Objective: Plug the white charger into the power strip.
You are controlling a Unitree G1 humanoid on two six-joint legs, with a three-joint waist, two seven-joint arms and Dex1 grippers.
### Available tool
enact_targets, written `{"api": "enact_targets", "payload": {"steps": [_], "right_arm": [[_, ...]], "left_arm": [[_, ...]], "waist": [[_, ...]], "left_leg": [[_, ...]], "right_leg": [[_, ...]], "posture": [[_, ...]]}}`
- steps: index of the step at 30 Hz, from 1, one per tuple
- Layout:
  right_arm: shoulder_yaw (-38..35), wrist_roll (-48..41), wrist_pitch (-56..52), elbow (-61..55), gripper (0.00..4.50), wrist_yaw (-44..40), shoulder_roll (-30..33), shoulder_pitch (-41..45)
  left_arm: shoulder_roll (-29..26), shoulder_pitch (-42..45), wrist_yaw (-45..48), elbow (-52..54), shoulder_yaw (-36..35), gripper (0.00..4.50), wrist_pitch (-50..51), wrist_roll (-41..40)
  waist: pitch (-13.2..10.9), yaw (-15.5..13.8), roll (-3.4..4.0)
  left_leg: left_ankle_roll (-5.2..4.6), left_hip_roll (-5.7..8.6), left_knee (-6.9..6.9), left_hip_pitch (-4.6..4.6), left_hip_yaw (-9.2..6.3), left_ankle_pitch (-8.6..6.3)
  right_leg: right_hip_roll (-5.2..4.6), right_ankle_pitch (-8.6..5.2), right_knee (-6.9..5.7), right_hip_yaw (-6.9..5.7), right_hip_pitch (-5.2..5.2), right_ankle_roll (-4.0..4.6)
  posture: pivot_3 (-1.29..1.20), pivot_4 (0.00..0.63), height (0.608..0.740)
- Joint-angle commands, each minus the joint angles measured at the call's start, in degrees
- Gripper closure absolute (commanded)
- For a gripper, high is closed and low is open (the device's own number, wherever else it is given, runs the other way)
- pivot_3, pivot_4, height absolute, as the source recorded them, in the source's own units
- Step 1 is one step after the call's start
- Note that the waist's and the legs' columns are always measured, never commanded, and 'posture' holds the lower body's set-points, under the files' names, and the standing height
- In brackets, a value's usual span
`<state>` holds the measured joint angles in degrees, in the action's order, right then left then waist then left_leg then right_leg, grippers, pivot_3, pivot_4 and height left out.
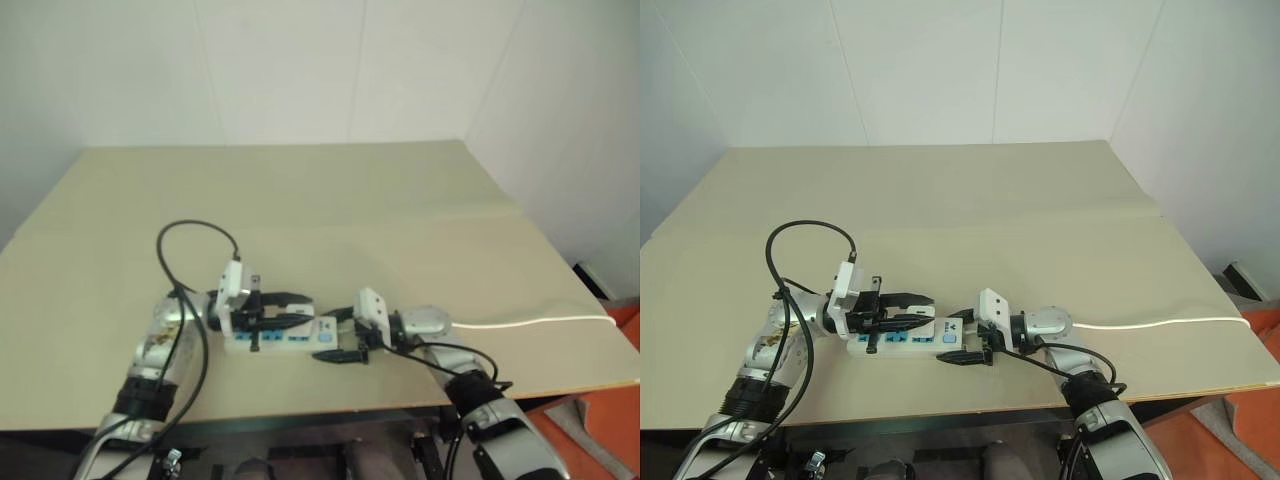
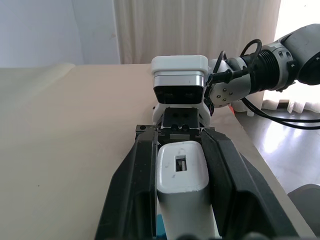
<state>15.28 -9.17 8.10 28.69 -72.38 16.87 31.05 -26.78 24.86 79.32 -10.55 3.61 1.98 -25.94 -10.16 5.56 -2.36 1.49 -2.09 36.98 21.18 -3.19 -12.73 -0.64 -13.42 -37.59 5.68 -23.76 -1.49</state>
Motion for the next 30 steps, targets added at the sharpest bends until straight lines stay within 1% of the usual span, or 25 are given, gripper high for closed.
{"api": "enact_targets", "payload": {"steps": [1, 20, 30], "right_arm": [[1.0, 1.4, -0.9, 0.2, 1.07, 0.4, 0.4, -1.1], [0.8, 1.5, -2.0, -1.8, 1.07, 1.4, 1.0, -2.0], [0.9, 1.4, -2.5, -2.6, 1.07, 1.9, 1.0, -2.5]], "left_arm": [[-0.5, 0.2, 1.1, -1.2, 0.8, 3.44, -1.1, 1.3], [1.1, 0.1, 2.5, -1.5, 2.5, 3.44, -1.3, 1.3], [1.5, 0.3, 3.4, -3.5, 3.2, 3.44, -3.0, 2.7]], "waist": [[0.0, 0.0, 0.0], [0.0, -0.2, 0.02], [0.0, -0.2, 0.03]], "left_leg": [[0.0, 0.0, 0.0, 0.0, 0.0, 0.0], [0.0, 0.01, -0.03, 0.01, 0.0, 0.0], [0.0, 0.0, -0.06, 0.06, -0.01, 0.0]], "right_leg": [[0.0, 0.0, 0.0, 0.0, 0.0, 0.0], [-0.01, -0.02, 0.06, 0.0, 0.01, -0.02], [-0.01, -0.02, 0.1, -0.01, -0.02, -0.02]], "posture": [[0.0, 0.15, 0.74], [0.0, 0.15, 0.74], [0.0, 0.15, 0.74]]}}
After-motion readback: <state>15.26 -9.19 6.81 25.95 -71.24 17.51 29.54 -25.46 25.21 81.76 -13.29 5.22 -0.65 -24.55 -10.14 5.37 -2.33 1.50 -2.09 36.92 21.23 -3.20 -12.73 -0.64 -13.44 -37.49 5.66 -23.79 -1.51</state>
